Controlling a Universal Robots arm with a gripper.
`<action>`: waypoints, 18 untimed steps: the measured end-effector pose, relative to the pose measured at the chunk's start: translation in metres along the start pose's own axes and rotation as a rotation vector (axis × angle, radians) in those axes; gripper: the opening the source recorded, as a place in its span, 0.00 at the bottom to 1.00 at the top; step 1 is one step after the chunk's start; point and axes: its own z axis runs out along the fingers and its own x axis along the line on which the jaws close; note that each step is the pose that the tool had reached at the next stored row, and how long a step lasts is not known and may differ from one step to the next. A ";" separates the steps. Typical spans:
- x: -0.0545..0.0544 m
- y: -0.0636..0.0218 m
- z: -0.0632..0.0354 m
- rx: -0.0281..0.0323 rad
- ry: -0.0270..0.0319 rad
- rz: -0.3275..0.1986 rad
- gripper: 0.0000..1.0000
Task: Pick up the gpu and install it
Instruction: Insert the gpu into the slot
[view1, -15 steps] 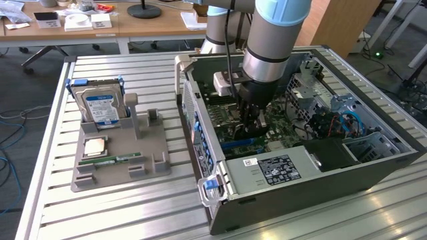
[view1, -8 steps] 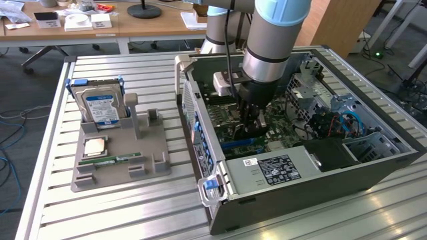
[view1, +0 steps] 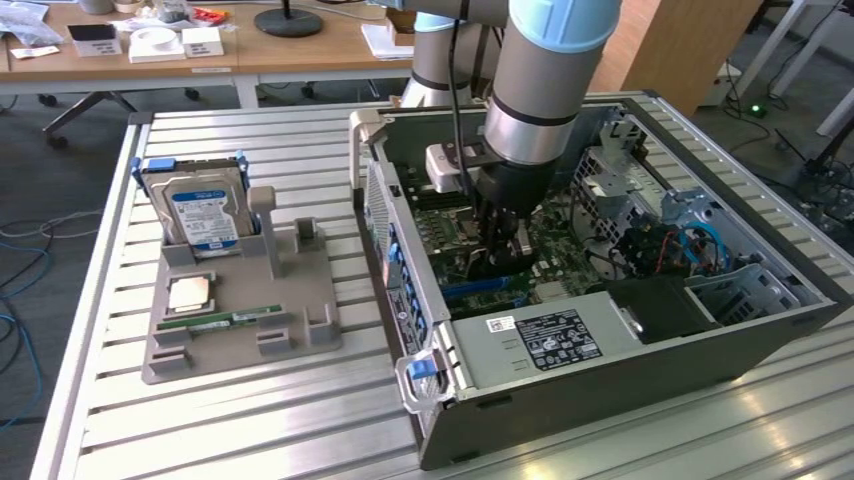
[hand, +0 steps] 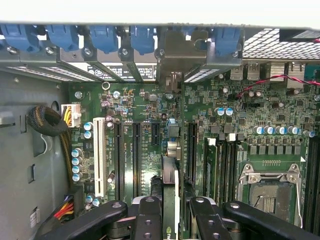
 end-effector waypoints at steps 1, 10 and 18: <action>0.000 0.0000 0.0003 -0.0001 0.0003 0.000 0.26; 0.000 0.0001 0.0032 -0.0002 0.0006 0.000 0.26; 0.000 0.0002 0.0061 -0.0001 0.0005 0.000 0.26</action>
